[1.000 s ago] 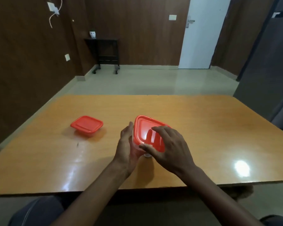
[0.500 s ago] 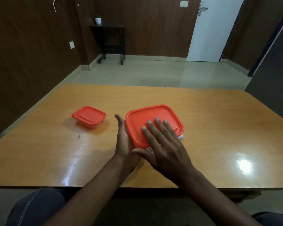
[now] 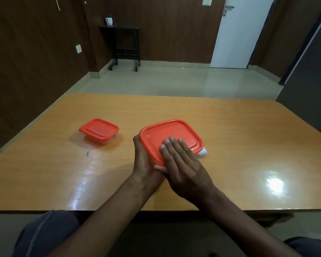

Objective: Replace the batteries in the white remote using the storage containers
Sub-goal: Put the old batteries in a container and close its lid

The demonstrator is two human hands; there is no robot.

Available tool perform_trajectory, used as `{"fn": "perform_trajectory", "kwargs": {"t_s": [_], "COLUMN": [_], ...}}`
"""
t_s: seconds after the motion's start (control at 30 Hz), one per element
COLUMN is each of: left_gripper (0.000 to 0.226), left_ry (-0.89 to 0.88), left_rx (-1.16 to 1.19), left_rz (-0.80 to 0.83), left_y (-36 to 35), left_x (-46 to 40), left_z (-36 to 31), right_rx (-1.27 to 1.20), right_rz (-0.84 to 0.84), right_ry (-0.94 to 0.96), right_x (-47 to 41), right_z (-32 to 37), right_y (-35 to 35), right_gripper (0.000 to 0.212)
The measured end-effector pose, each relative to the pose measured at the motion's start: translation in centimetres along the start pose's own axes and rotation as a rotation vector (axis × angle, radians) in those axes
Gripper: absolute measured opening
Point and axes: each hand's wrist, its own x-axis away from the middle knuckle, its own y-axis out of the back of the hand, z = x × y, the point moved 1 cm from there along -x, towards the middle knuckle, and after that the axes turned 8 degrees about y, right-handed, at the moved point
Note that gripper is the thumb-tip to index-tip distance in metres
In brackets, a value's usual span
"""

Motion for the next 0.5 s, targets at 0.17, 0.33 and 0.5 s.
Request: {"fn": "perform_trajectory", "kwargs": {"t_s": [0.17, 0.33, 0.5], "left_gripper": [0.073, 0.067, 0.061], "left_ry": [-0.022, -0.034, -0.024], "left_rx": [0.034, 0.07, 0.085], "left_rz": [-0.016, -0.001, -0.019], "left_y": [-0.2, -0.5, -0.9], "left_x": [0.3, 0.1, 0.0], "left_z": [0.2, 0.3, 0.7], "right_rx": [-0.128, -0.22, -0.243], "right_rz": [-0.107, -0.146, -0.187], "right_ry": [-0.098, -0.178, -0.245], "right_x": [-0.6, -1.4, -1.6], "right_z": [-0.1, -0.6, -1.2], "right_y": [0.5, 1.0, 1.5], "right_gripper": [0.047, 0.046, 0.047]}}
